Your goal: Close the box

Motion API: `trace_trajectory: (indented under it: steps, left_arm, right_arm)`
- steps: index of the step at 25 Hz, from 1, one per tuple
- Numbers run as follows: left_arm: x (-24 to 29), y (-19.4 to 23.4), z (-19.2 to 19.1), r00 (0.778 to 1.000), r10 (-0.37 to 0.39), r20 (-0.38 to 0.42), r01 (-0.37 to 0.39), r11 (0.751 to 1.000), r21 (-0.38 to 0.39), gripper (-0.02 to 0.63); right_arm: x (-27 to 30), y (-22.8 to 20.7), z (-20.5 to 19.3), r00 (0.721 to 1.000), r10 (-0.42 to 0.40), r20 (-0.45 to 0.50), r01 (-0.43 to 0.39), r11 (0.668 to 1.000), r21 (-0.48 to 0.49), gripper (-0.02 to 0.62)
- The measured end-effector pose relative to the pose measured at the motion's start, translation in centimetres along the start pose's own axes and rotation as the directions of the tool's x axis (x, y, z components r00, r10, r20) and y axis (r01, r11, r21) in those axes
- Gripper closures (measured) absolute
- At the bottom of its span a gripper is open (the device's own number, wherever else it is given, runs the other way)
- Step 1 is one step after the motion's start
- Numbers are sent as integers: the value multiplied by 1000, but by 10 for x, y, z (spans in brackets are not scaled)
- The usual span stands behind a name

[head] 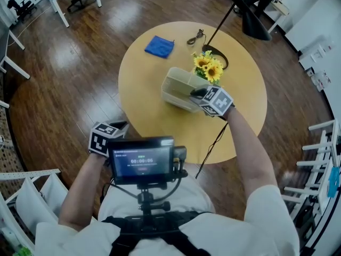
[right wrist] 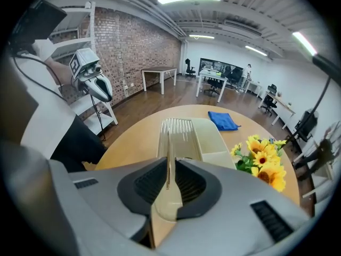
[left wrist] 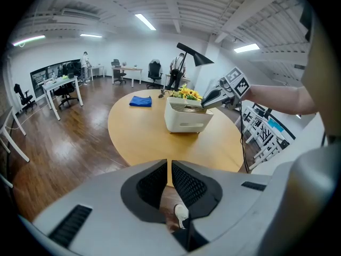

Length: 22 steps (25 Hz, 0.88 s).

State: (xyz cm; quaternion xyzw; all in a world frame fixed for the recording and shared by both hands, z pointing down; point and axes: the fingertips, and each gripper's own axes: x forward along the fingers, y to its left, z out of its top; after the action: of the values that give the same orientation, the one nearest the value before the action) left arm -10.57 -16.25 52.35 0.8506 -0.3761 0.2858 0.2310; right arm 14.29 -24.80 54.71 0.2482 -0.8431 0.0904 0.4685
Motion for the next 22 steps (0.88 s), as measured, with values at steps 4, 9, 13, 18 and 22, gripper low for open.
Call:
trace_trajectory:
  steps: [4,9,13,18,22]
  left_arm:
    - [-7,0,-1,1000,-16,-2,16,1000,11,578]
    - [-11,2,-6,998,-57,-6,57,997,44,578]
    - [-22,8,-20,996,-89,-20,90,994,65,578]
    - [-27,12,-25,992,-123,-31,125,987,103,578]
    - [-40,21,-42,989,-144,-37,147,983,113,578]
  right_arm:
    - [-17,6,3,998,-48,33,47,998,38,502]
    - [-43,19,-2,977,-179,115,156,970,184,502]
    - [-68,47,-21,930,-334,155,253,885,392,502]
    - [-102,91,-77,834,-537,131,318,661,680,502]
    - [-111,162,-120,794,-607,38,343,499,796,502]
